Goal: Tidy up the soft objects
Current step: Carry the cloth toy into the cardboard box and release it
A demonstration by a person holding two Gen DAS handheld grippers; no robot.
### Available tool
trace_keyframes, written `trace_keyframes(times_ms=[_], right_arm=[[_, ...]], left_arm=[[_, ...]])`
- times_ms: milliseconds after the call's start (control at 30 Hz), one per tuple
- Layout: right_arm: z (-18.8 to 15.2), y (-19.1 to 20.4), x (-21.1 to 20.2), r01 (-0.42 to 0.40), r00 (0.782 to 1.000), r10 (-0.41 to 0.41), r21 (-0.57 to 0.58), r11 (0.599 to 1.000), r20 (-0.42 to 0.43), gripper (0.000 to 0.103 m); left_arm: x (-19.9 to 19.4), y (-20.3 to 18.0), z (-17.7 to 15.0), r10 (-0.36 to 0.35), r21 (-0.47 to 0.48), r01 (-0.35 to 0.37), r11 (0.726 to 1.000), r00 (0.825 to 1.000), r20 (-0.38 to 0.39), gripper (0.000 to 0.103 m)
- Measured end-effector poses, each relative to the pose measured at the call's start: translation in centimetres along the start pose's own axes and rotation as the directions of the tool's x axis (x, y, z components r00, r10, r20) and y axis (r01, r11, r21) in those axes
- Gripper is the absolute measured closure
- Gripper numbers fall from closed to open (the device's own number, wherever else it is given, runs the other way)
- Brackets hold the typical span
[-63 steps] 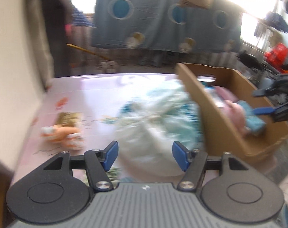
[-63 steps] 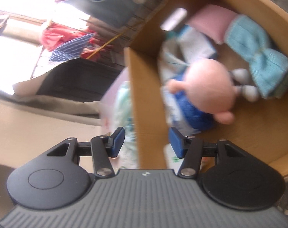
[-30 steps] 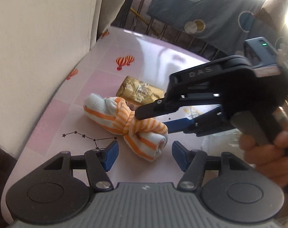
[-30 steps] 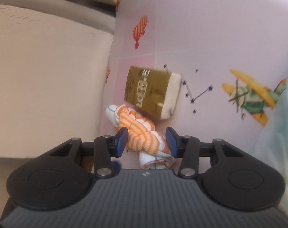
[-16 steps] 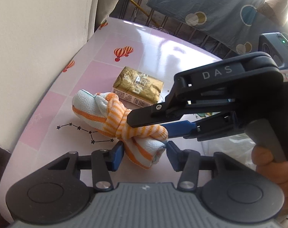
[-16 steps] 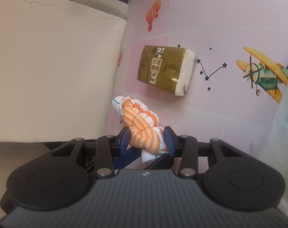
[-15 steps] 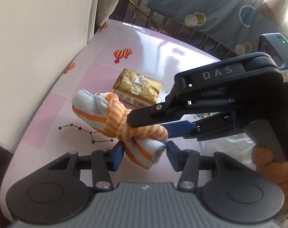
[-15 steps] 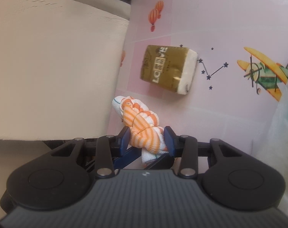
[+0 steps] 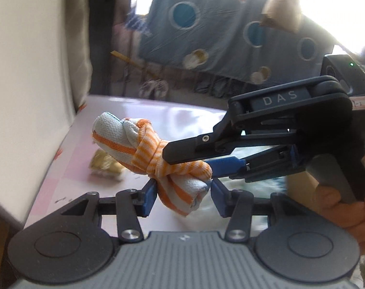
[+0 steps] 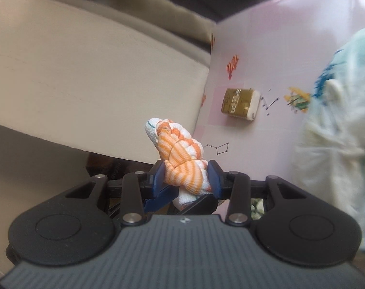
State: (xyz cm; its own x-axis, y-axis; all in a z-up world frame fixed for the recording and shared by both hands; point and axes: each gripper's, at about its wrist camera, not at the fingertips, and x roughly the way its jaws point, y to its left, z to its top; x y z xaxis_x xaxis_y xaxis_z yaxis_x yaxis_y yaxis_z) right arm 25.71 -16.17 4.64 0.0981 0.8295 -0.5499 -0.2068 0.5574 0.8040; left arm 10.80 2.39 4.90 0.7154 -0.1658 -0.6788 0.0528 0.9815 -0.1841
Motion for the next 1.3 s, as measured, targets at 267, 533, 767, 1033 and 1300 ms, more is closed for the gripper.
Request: trace_keyframes(times_ms=[267, 533, 767, 1033, 1300], right_arm=[[-6.3, -5.4, -17.2, 0.043, 0.963, -0.064, 0.087, 0.995, 0.262, 0.065], [-12.9, -14.7, -30.3, 0.136, 0.862, -0.252, 0.277, 0.951, 0.441, 0.065], [-14.8, -20.1, -32.1, 0.361, 0.765, -0.482, 0.337, 0.870, 0.426, 0.064], [-15.9, -20.9, -31.7, 0.343, 0.771, -0.470, 0.343, 0.875, 0.429, 0.064], [-15.9, -17.2, -31.9, 0.335, 0.773, -0.446, 0.306, 0.891, 0.451, 0.064]], left_arm=[[0.0, -14.7, 0.7, -0.222, 0.215, 0.218, 0.952, 0.975, -0.005, 0.053], [5.7, -28.2, -1.5, -0.440, 0.306, 0.470, 0.828, 0.883, -0.164, 0.053], [11.5, -32.6, -3.6, -0.435, 0.306, 0.515, 0.800, 0.851, -0.295, 0.052], [10.2, -30.9, -4.4, -0.412, 0.314, 0.491, 0.813, 0.865, -0.286, 0.051], [6.4, -26.3, -3.3, -0.403, 0.305, 0.446, 0.842, 0.894, -0.195, 0.049]])
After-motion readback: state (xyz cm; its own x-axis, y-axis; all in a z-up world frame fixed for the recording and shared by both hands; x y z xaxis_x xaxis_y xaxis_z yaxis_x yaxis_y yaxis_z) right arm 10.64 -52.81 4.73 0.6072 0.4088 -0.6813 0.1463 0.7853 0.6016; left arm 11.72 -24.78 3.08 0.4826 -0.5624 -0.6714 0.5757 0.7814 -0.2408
